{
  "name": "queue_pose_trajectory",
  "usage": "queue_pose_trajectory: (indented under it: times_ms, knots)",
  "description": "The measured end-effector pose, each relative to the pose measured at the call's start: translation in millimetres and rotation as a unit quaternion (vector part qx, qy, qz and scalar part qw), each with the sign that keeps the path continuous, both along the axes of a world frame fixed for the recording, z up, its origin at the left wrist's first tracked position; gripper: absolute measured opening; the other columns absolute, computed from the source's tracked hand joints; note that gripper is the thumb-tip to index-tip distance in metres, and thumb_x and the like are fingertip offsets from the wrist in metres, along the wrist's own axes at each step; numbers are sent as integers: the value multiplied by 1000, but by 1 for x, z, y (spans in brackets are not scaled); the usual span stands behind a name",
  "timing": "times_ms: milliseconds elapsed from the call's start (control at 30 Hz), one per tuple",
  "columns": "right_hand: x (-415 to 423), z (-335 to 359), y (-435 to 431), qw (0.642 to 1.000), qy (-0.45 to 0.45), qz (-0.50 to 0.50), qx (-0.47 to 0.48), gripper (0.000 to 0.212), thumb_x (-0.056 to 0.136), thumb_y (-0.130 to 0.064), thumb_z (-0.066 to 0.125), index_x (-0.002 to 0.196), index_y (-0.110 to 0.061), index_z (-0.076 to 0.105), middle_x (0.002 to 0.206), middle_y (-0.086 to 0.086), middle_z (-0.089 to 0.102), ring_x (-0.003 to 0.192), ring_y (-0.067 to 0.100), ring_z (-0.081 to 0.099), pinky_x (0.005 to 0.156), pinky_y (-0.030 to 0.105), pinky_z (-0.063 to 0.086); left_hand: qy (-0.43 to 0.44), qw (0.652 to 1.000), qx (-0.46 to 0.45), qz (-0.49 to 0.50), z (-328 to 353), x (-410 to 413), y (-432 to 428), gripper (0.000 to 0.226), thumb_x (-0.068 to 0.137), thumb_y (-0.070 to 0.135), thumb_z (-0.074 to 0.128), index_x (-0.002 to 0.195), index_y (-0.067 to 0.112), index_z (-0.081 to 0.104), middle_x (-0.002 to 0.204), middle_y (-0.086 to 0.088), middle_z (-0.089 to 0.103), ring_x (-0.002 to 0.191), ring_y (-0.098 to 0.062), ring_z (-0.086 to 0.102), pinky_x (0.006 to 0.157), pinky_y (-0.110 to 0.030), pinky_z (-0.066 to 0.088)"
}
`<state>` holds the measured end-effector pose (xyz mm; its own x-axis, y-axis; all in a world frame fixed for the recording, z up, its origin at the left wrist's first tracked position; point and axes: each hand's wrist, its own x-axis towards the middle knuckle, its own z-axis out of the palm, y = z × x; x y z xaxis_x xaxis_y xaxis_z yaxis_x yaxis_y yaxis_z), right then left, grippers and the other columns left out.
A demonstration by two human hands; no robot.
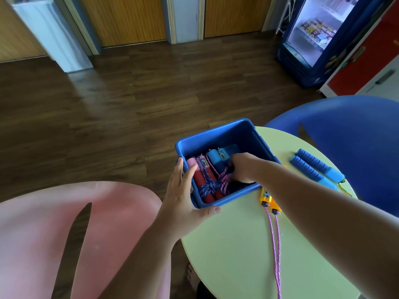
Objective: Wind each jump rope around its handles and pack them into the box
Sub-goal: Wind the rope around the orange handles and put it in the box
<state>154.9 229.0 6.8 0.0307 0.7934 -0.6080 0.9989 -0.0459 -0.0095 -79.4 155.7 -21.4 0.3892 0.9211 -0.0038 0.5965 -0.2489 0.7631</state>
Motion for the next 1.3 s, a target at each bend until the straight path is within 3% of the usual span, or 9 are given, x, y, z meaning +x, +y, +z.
queue_pose_trajectory:
  times_ms: [167, 267, 333, 467, 567, 700, 967, 1167, 1300]
  knots:
    - [10, 27, -41, 963, 192, -118, 147, 31, 90, -39, 72, 116, -23, 65, 106, -5, 68, 96, 22, 64, 84, 33, 51, -49, 999, -3, 21, 10, -1, -19, 109, 68, 69, 80, 158, 33, 29, 169, 16, 10, 156, 1, 7, 119, -18, 15]
    - [16, 37, -89, 921, 242, -165, 255, 19, 85, -51, 66, 104, -47, 64, 96, -23, 68, 96, 16, 67, 89, 37, 51, -91, 995, -8, 35, 14, -4, -39, 101, 71, 67, 80, 154, 31, 36, 167, 14, 24, 155, -6, 22, 122, -38, 32]
    - [24, 43, -125, 873, 293, -224, 319, 7, 89, -36, 69, 95, -40, 68, 89, -24, 70, 88, 14, 68, 81, 35, 53, -138, 989, -21, 51, 19, -4, -58, 91, 73, 64, 81, 150, 30, 43, 161, 14, 37, 151, -11, 35, 116, -49, 41]
    - [53, 37, -182, 763, 345, -380, 392, 16, 93, -5, 68, 85, -19, 72, 80, -2, 73, 65, 0, 62, 62, 15, 53, -219, 972, -89, 13, 45, 16, -99, 64, 80, 53, 75, 135, 27, 57, 138, 13, 62, 132, -16, 57, 99, -39, 50]
    - [82, 0, -204, 728, 317, -494, 354, 19, 90, -10, 70, 78, -25, 71, 72, -4, 72, 64, 11, 63, 75, 46, 62, -191, 964, -174, -58, 51, 51, -108, 44, 82, 52, 69, 120, 32, 63, 125, 19, 66, 121, -9, 62, 94, -33, 53]
    - [90, -34, -210, 750, 315, -522, 258, 16, 91, -9, 71, 93, -25, 69, 88, 0, 71, 74, 22, 66, 78, 56, 61, -135, 964, -221, -58, 19, 120, -91, 23, 93, 25, 71, 108, 40, 62, 116, 20, 66, 109, -5, 62, 93, -28, 53]
    - [82, -60, -199, 777, 310, -494, 238, 38, 95, -4, 61, 125, -26, 69, 114, 6, 66, 110, 24, 65, 85, 25, 46, -55, 988, -133, 55, -45, 198, -83, 35, 97, 8, 66, 129, 21, 68, 129, -8, 61, 119, -23, 59, 88, -9, 32]
    - [92, -81, -192, 816, 338, -428, 192, 43, 99, -15, 56, 137, -35, 61, 120, 13, 62, 102, 29, 64, 83, 28, 46, -25, 980, -163, 111, -59, 222, -75, 38, 99, 12, 63, 133, 27, 68, 126, -7, 61, 118, -23, 61, 94, -18, 41]
    - [102, -86, -188, 835, 330, -400, 188, 33, 100, -14, 53, 123, -33, 68, 110, 10, 52, 87, 28, 59, 75, 26, 39, -6, 977, -151, 154, -61, 230, -79, 21, 94, 19, 73, 114, 24, 77, 110, 0, 57, 96, -17, 61, 77, -8, 34]
